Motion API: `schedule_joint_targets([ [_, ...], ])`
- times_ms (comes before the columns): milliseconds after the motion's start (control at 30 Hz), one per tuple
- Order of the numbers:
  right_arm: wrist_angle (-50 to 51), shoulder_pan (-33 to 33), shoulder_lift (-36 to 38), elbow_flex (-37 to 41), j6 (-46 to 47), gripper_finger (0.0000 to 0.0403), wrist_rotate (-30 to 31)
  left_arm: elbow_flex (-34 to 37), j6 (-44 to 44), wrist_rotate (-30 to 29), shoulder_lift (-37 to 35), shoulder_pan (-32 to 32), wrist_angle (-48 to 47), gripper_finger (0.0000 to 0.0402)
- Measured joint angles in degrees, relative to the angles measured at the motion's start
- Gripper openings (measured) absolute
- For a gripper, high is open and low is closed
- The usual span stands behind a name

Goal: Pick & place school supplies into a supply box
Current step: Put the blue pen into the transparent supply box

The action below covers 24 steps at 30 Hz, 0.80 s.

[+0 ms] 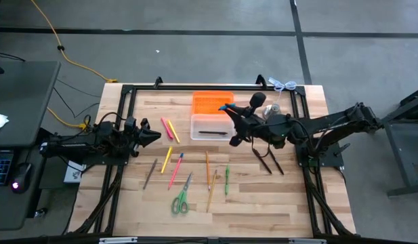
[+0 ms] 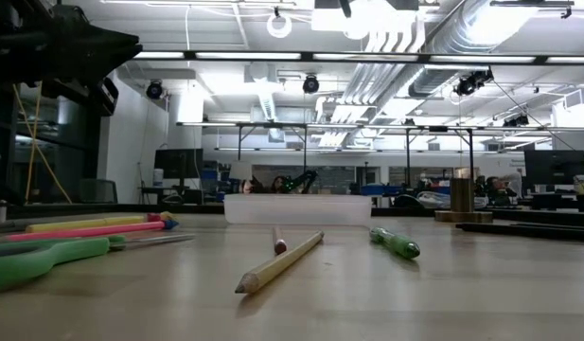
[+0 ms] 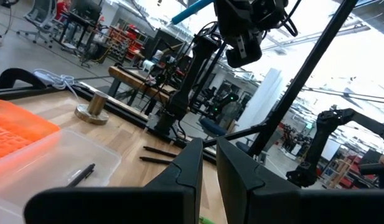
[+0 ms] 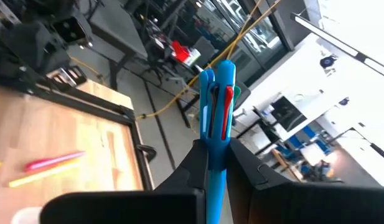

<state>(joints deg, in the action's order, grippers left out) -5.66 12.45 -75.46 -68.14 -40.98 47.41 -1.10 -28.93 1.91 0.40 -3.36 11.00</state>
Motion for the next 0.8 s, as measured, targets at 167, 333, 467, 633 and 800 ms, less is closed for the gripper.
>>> schedule_joint_targets([
  [167,0.0,0.0,0.0,0.0,-0.6,0.0012,0.1,0.0,0.0,0.0,0.0,0.0,0.0,0.0076],
  [333,0.1,0.0,0.0,0.0,0.1,0.0012,0.1,0.0,0.0,0.0,0.0,0.0,0.0,0.0076],
  [467,0.2,-0.6,0.0,0.0,6.3,0.0012,-3.3,0.0,-0.3,0.0,0.0,0.0,0.0,0.0076],
  [633,0.5,-2.6,0.0,0.0,17.2,0.0012,-14.3,0.0,-4.4,0.0,0.0,0.0,0.0,0.0076],
  [800,1.0,-5.6,-0.5,0.0,28.5,0.0012,-27.9,0.0,-5.0,0.0,0.0,0.0,0.4,0.0076],
])
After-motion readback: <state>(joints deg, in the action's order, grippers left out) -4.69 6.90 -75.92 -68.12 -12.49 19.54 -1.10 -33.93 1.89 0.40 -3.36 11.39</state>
